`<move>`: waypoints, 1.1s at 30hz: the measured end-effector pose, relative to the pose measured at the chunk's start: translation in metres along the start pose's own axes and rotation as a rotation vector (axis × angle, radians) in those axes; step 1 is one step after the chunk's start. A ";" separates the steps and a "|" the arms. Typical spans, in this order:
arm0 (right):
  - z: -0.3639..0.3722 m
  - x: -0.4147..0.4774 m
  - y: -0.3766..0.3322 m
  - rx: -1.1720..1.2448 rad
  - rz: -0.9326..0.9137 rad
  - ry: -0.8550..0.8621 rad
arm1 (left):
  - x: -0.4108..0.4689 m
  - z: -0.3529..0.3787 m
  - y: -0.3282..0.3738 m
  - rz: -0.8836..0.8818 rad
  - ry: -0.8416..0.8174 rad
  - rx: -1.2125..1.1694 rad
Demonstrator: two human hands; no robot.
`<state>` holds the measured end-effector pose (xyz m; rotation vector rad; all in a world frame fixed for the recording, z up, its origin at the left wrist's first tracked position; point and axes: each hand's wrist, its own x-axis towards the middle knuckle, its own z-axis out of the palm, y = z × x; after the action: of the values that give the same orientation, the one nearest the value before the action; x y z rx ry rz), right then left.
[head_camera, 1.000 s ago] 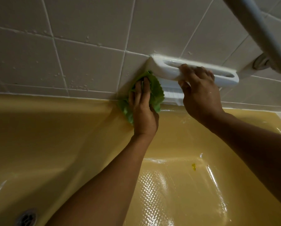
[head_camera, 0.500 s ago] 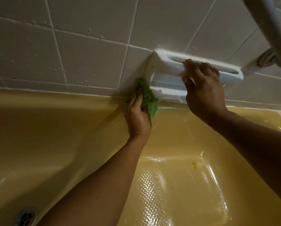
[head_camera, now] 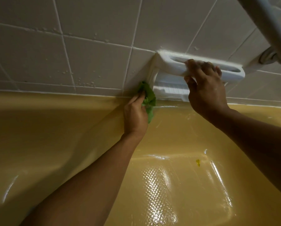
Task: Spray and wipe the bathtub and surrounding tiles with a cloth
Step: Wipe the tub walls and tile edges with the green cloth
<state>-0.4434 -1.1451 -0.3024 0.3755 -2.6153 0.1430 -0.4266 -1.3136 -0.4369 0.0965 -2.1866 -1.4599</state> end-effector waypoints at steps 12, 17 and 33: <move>-0.006 0.001 -0.007 -0.007 0.030 -0.037 | 0.022 -0.086 -0.065 0.536 -0.473 0.659; -0.006 0.003 -0.008 -0.001 0.038 -0.039 | 0.028 -0.092 -0.064 0.512 -0.364 0.656; -0.010 0.001 -0.021 -0.007 0.093 -0.040 | 0.054 -0.138 -0.064 0.472 -0.468 0.759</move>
<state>-0.4334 -1.1635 -0.2927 0.2566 -2.6732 0.1590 -0.4255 -1.4753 -0.4328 -0.5152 -2.7703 -0.3687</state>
